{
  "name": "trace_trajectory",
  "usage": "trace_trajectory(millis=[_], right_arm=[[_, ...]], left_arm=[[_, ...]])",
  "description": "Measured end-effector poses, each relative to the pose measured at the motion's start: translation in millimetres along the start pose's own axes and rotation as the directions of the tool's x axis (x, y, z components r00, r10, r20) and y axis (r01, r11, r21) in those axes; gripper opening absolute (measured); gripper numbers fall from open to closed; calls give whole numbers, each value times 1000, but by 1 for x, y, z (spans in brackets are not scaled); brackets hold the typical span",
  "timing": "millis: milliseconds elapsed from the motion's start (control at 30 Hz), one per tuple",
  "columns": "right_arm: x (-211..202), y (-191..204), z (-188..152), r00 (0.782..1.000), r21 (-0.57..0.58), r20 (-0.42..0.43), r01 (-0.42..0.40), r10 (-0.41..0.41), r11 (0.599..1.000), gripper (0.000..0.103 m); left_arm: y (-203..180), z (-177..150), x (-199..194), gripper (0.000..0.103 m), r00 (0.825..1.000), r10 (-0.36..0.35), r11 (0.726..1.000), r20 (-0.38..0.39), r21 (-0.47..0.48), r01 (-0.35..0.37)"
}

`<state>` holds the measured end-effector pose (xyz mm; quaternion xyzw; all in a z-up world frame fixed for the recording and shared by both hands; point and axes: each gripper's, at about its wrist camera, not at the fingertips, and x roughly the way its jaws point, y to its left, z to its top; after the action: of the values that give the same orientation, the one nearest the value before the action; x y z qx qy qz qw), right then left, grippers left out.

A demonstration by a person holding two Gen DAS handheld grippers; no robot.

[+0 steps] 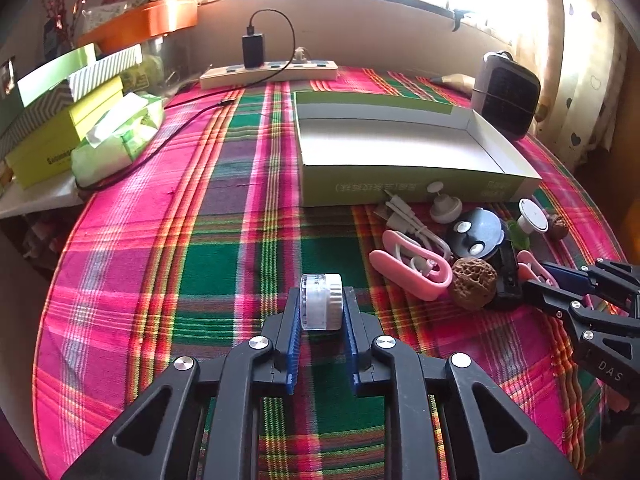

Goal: Organize objects
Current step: 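Carry the white cap with the left tool while the right tool carries the ear hook into the box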

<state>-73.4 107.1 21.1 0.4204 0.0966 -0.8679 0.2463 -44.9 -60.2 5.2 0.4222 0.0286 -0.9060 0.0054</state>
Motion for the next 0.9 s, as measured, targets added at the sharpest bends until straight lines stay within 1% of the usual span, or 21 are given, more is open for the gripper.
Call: trace_trajectory(millis=[233, 533, 733, 900], right_arm=[[-1, -1, 0, 1000, 10, -1, -9, 9, 1000, 25], [-9, -1, 6, 999, 20, 17, -31, 31, 999, 24], [-20, -2, 14, 998, 21, 44, -35, 34, 999, 24], [-24, -7, 27, 998, 30, 64, -27, 25, 999, 24]], left_arm=[[-6, 3, 0, 17, 1000, -15, 1000, -3, 4, 15], [-13, 14, -12, 17, 999, -30, 999, 29, 22, 29], [-17, 26, -17, 17, 998, -47, 998, 45, 32, 45], [-23, 41, -20, 17, 996, -62, 997, 66, 56, 58]])
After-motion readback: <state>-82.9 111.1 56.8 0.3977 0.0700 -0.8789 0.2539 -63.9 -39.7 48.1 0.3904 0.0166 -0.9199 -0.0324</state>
